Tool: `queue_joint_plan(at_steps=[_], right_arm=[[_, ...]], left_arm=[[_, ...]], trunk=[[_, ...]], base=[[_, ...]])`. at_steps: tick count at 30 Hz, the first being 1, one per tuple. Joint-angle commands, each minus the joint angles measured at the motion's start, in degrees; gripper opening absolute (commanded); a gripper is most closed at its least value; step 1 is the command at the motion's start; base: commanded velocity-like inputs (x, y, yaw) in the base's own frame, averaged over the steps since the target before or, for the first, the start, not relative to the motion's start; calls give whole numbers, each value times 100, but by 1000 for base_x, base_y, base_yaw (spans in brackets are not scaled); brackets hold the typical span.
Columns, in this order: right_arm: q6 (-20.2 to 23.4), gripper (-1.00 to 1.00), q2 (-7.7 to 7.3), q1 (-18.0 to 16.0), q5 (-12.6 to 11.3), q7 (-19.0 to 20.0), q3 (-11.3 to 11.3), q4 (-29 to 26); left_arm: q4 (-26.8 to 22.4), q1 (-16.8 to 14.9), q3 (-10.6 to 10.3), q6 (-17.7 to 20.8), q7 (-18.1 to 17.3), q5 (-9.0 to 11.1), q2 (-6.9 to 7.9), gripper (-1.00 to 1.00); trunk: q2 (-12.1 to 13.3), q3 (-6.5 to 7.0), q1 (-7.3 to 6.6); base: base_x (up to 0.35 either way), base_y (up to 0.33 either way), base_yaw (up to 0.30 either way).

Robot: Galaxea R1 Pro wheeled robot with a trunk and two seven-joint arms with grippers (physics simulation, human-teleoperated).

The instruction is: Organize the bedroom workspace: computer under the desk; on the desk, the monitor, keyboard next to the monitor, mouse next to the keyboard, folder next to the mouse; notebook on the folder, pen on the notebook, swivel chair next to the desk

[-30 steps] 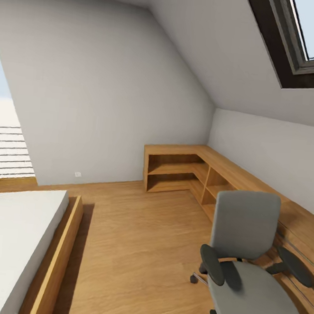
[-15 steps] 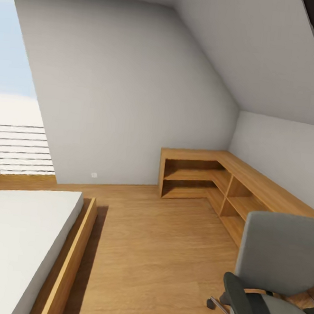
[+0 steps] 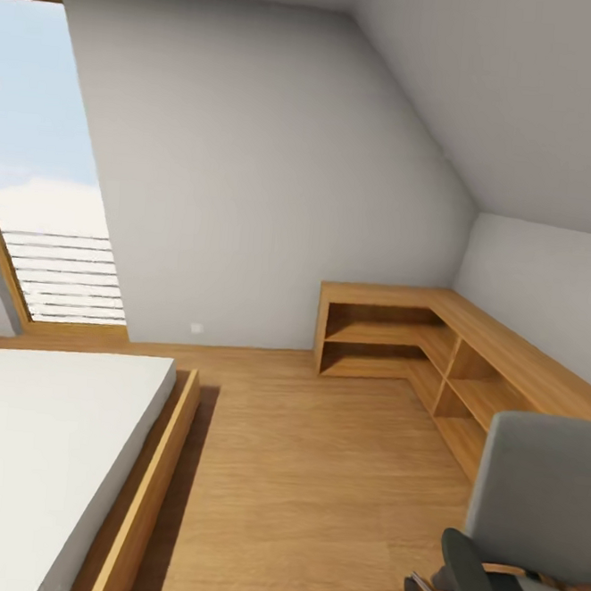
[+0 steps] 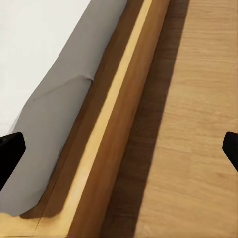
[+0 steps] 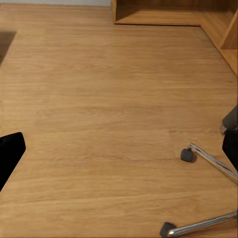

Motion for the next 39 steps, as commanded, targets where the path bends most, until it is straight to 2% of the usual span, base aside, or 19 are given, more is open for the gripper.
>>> queue_joint_plan(at_steps=[1, 7, 24, 39], right_arm=[[-18, 100, 3, -7, -23, -27, 50, 12], [-18, 100, 3, -7, -23, -27, 50, 12], [144, 100, 3, -8, -21, -27, 50, 12], [149, 100, 1, -5, -21, -27, 50, 12]], left_arm=[[2, -5, -48, -5, 56, 0, -1, 100], [2, -5, -48, -5, 56, 0, -1, 100], [2, -5, -48, 3, 52, 0, -1, 100], [2, -5, -55, 3, 50, 0, -1, 100]], trunk=[[-7, -9, 1], [-7, -9, 1], [-7, -9, 1], [-7, -9, 1]], base=[[16, 0, 267], [195, 0, 126], [315, 1, 7], [321, 100, 0]])
